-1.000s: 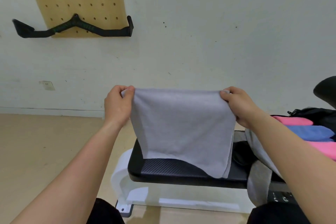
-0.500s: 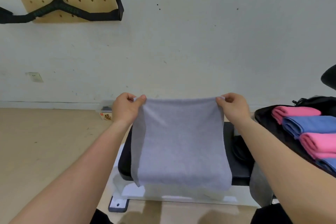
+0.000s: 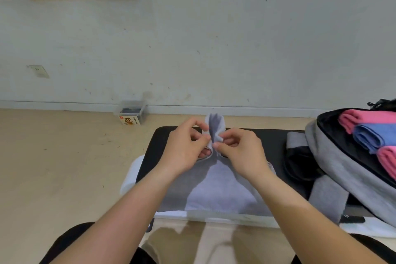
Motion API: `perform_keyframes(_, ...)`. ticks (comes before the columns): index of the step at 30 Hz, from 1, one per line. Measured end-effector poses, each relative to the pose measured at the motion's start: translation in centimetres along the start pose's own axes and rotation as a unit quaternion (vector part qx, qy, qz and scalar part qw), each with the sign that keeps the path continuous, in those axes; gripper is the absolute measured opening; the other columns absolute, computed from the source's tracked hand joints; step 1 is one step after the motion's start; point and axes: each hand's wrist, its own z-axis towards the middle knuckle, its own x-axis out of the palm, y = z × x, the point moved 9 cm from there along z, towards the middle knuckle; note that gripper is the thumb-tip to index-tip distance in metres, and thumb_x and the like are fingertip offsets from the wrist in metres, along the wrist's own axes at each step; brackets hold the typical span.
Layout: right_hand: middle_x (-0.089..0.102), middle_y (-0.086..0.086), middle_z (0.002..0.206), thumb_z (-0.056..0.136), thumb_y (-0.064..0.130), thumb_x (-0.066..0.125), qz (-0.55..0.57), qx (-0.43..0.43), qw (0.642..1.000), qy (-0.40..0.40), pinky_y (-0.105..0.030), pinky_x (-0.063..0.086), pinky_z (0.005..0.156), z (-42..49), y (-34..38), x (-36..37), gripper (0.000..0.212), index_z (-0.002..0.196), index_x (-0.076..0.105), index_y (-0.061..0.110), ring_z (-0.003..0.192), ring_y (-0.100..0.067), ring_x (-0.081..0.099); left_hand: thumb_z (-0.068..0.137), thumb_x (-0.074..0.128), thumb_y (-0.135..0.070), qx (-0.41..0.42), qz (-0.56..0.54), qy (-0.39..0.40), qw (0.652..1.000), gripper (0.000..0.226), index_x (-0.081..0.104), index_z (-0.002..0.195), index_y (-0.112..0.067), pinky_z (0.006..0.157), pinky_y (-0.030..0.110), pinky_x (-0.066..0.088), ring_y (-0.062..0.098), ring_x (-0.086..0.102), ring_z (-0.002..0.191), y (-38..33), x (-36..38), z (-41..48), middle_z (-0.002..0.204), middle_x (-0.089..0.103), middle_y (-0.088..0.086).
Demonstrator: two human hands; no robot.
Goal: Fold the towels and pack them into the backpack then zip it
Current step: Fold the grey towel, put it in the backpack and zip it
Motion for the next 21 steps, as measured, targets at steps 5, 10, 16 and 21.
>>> perform_keyframes(5, 0.073, 0.006, 0.076, 0.081, 0.011, 0.077, 0.015, -0.012, 0.999, 0.027, -0.008, 0.048, 0.062, -0.2, 0.4, 1.0, 0.016, 0.08, 0.074, 0.027, 0.069, -0.002, 0.065, 0.09, 0.055, 0.0, -0.01, 0.018, 0.01, 1.0, 0.026, 0.072, 0.09, -0.018, 0.077, 0.04, 0.062, 0.018, 0.075, 0.071, 0.6, -0.4, -0.2, 0.077, 0.075, 0.0)
perform_keyframes(10, 0.075, 0.004, 0.078, 0.083, 0.011, 0.075, 0.038, -0.017, 0.998, 0.039, -0.021, 0.055, 0.067, -0.3, 0.7, 0.8, 0.01, 0.086, 0.078, 0.02, 0.072, -0.007, 0.069, 0.083, 0.071, -0.01, 0.002, 0.032, 0.027, 0.999, 0.019, 0.074, 0.09, -0.027, 0.079, 0.044, 0.061, 0.016, 0.074, 0.078, 0.9, -0.8, -0.2, 0.077, 0.075, -0.005)
perform_keyframes(16, 0.075, 0.009, 0.08, 0.085, 0.012, 0.072, 0.026, -0.034, 0.998, 0.05, -0.012, 0.05, 0.065, -0.7, 0.9, 0.8, 0.015, 0.096, 0.079, 0.021, 0.075, -0.003, 0.069, 0.083, 0.079, -0.021, 0.039, 0.073, 0.023, 0.996, 0.012, 0.071, 0.083, -0.029, 0.071, 0.034, 0.059, 0.01, 0.072, 0.07, 0.4, -0.8, -0.3, 0.071, 0.074, -0.007)
perform_keyframes(21, 0.074, 0.011, 0.085, 0.083, 0.015, 0.072, -0.003, -0.051, 0.995, 0.09, -0.012, 0.049, 0.069, -1.0, 1.1, 1.1, 0.024, 0.103, 0.076, 0.026, 0.077, -0.003, 0.068, 0.083, 0.079, -0.024, 0.061, 0.097, 0.02, 0.993, 0.012, 0.069, 0.081, -0.031, 0.073, 0.033, 0.058, 0.009, 0.071, 0.068, -0.2, -0.7, -0.6, 0.069, 0.074, -0.009)
